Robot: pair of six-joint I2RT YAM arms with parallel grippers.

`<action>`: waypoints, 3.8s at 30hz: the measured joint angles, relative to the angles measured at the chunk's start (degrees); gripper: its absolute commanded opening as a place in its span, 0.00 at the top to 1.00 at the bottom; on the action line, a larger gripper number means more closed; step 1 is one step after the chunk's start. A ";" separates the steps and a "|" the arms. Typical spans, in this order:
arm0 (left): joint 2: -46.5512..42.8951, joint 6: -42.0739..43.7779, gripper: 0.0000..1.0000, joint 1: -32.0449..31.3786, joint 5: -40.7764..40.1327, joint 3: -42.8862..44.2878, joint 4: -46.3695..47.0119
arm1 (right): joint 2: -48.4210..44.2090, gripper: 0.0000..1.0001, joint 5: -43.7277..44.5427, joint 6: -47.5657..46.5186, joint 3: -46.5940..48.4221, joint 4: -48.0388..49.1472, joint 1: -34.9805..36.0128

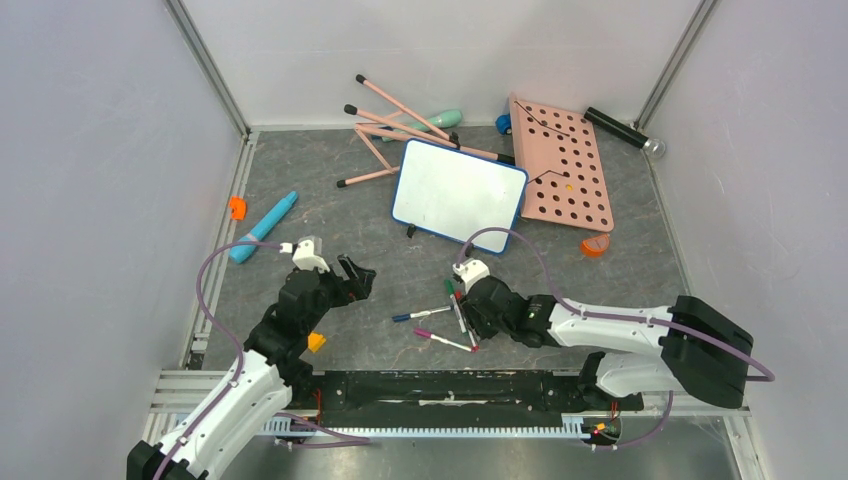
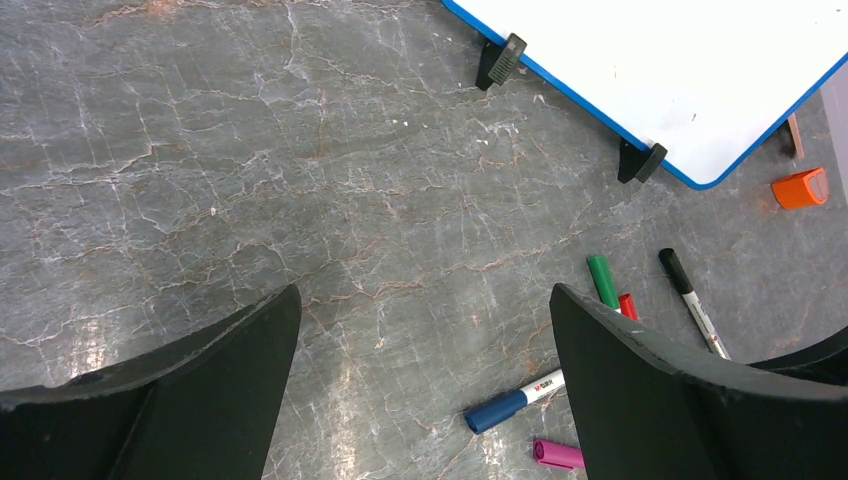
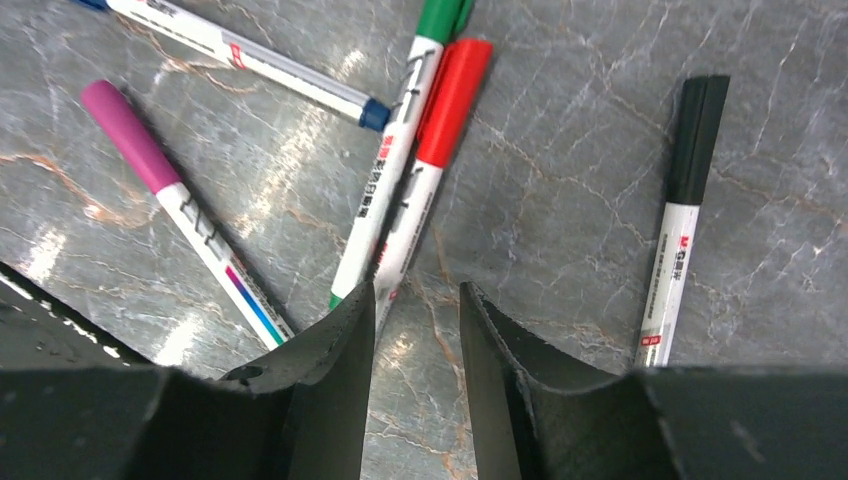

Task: Write a sentence on the whiteboard
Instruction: Pick up the whiteboard marker from the center of the board, then pass from the right arm to the left, then open the whiteboard marker from the pen cap.

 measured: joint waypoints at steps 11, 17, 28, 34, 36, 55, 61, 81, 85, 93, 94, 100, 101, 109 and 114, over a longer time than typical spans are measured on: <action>0.00 0.00 0.00 -0.02 0.00 0.00 0.00 | 1.84 0.61 -0.96 0.72 -1.09 0.87 0.28; 0.22 0.00 0.00 -0.02 0.00 0.00 0.00 | 1.95 0.67 -0.33 0.72 -1.09 0.90 0.55; 3.08 0.17 0.00 0.00 1.18 0.00 2.14 | 3.17 1.00 3.26 0.04 0.70 -2.12 0.98; 10.97 -6.78 0.02 0.00 10.86 0.00 12.17 | -3.67 1.00 4.35 -1.05 0.72 -4.68 0.96; 14.45 -10.62 0.06 -0.02 14.47 0.00 16.98 | -6.34 1.00 3.96 -1.77 0.76 -4.24 0.96; 33.99 -29.53 0.37 -2.56 31.78 0.00 45.13 | -4.81 1.00 -7.39 -4.92 5.79 6.19 0.92; 34.32 -30.25 0.50 -3.43 32.28 0.00 46.10 | -2.32 1.00 -8.00 -5.14 8.50 7.41 0.92; 37.44 -39.17 0.98 -4.42 32.76 -0.87 55.89 | -14.29 0.30 -7.04 3.48 -3.69 23.58 -1.01; 38.47 -43.65 0.98 -4.42 32.76 -0.92 61.24 | -18.95 0.37 -6.86 12.39 -13.27 37.05 -2.80; 39.56 -47.23 0.98 -4.52 33.24 -0.90 67.56 | -13.18 0.47 -9.40 24.70 -17.59 56.50 -3.23; 39.56 -47.23 0.98 -4.52 33.24 -0.90 67.89 | -12.46 0.49 -9.77 25.62 -17.59 58.51 -3.23; 39.52 -47.43 0.98 -4.52 33.07 -1.38 69.66 | -10.36 0.77 -10.01 28.22 -17.59 63.67 -3.28; 39.52 -47.50 0.98 -4.50 32.96 -1.46 69.92 | -10.10 0.78 -9.86 28.50 -17.59 63.67 -3.34; 39.43 -47.63 0.98 -3.98 32.85 -1.79 70.77 | -9.05 1.00 -9.25 29.88 -17.49 63.49 -3.61; 38.62 -47.56 0.98 4.31 38.12 -2.82 70.05 | -13.51 1.00 -9.35 29.90 -19.74 60.19 -3.37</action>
